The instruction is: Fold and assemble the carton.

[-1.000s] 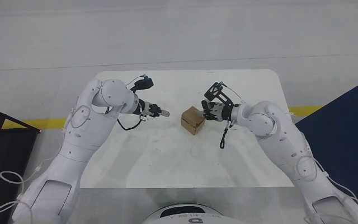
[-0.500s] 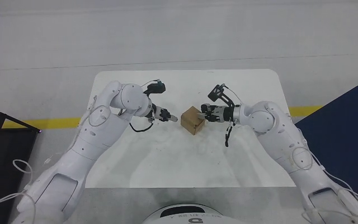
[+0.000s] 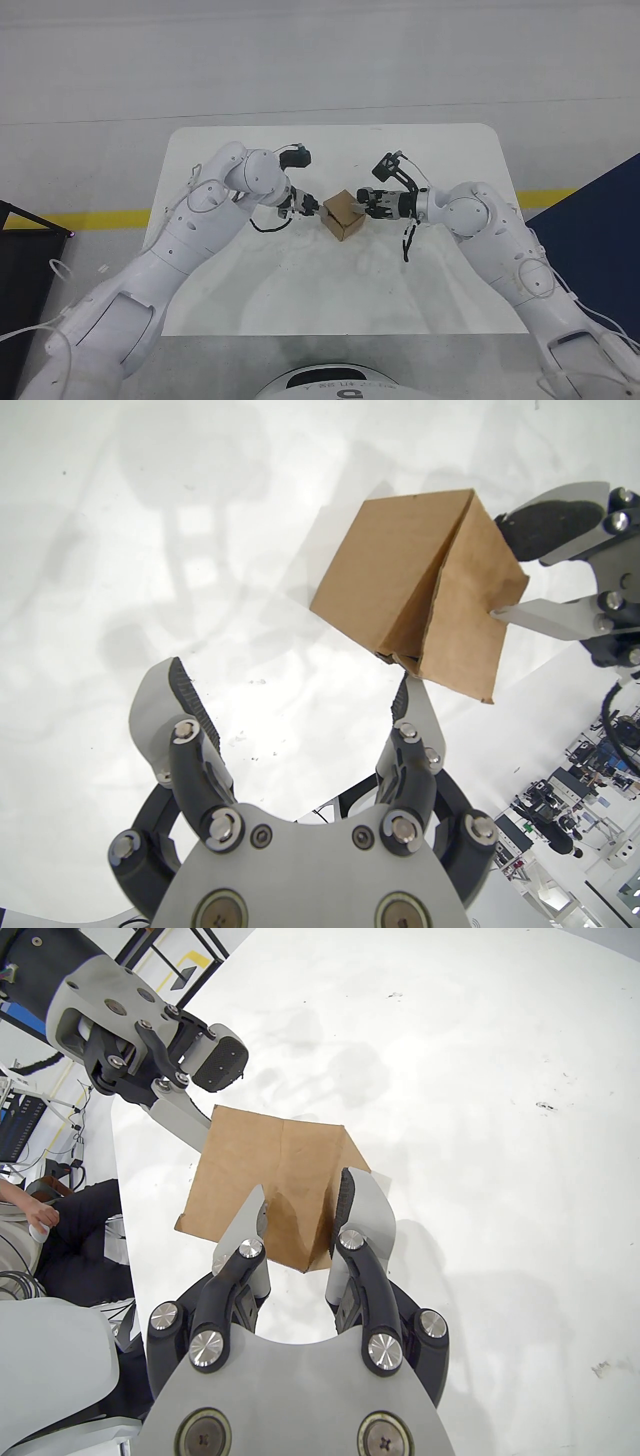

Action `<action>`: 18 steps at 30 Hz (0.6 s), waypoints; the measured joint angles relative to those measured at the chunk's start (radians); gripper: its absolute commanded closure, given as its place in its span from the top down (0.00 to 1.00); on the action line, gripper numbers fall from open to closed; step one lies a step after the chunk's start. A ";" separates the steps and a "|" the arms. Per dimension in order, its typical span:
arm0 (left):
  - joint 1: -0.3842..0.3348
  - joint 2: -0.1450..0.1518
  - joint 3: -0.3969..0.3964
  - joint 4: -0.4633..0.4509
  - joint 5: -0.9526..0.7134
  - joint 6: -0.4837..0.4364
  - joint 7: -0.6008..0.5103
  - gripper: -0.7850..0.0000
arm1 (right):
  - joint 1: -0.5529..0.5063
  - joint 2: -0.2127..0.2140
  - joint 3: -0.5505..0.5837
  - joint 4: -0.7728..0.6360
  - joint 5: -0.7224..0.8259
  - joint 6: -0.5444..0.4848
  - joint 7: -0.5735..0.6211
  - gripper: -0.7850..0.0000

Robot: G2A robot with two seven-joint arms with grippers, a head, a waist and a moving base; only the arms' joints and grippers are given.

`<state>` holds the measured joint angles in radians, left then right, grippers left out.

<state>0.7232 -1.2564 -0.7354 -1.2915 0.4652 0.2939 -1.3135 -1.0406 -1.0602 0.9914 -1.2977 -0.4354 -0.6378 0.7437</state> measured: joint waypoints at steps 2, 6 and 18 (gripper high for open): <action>-0.006 -0.005 0.007 0.009 -0.007 0.001 0.007 1.00 | 0.000 0.000 -0.001 -0.003 0.000 0.001 0.001 0.41; -0.016 -0.012 0.014 0.024 -0.016 -0.001 0.011 1.00 | -0.003 0.002 0.000 -0.006 0.000 0.006 0.003 0.40; -0.020 -0.005 -0.008 0.028 0.005 0.006 -0.004 1.00 | -0.005 0.002 -0.007 -0.024 -0.034 0.062 0.014 0.38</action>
<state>0.7034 -1.2614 -0.7429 -1.2633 0.4700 0.2998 -1.3175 -1.0459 -1.0579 0.9841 -1.3219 -0.4693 -0.5756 0.7581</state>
